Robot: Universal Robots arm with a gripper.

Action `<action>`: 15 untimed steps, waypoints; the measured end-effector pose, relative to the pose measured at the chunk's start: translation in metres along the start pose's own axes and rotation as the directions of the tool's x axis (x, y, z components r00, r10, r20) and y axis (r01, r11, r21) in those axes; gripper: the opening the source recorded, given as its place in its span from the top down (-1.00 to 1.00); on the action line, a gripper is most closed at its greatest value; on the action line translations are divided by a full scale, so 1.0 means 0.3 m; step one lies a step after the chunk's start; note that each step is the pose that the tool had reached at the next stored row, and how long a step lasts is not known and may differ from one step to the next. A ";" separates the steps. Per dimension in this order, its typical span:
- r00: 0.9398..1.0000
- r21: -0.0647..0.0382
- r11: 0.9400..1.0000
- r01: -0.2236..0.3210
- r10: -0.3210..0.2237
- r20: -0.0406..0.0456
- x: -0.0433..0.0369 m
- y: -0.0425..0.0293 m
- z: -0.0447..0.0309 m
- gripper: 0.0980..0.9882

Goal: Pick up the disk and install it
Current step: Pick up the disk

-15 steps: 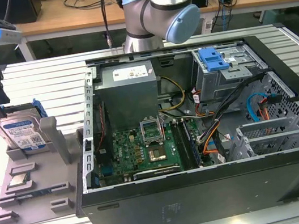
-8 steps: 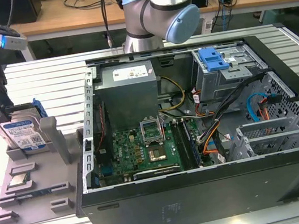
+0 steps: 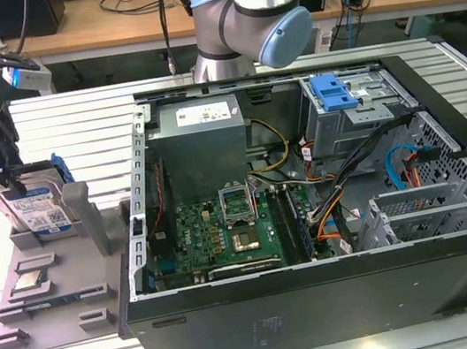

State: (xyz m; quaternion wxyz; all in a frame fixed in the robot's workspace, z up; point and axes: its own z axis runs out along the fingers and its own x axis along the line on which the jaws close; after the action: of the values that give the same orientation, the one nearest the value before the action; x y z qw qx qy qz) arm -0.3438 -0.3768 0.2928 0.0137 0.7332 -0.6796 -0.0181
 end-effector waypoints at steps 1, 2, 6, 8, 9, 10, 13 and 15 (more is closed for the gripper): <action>1.000 0.000 1.000 0.002 -0.002 0.000 0.000 -0.001 0.008 0.14; 1.000 0.000 1.000 0.003 -0.003 -0.001 0.000 -0.002 0.010 0.14; 1.000 0.013 1.000 0.003 -0.003 -0.002 0.000 -0.002 0.011 0.14; 1.000 0.026 1.000 0.003 -0.003 -0.003 0.000 -0.002 0.011 0.14; 1.000 0.026 1.000 0.003 -0.003 -0.003 0.000 -0.002 0.011 0.14; 1.000 0.026 1.000 0.003 -0.003 -0.003 0.000 -0.002 0.011 0.14; 1.000 0.026 1.000 0.003 -0.003 -0.003 0.000 0.008 0.012 0.14; 1.000 0.026 1.000 0.003 -0.003 -0.003 0.000 0.008 0.012 0.14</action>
State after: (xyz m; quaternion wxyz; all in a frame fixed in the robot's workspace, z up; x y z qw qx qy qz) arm -0.3462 -0.3769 0.2893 0.0049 0.7344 -0.6787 -0.0081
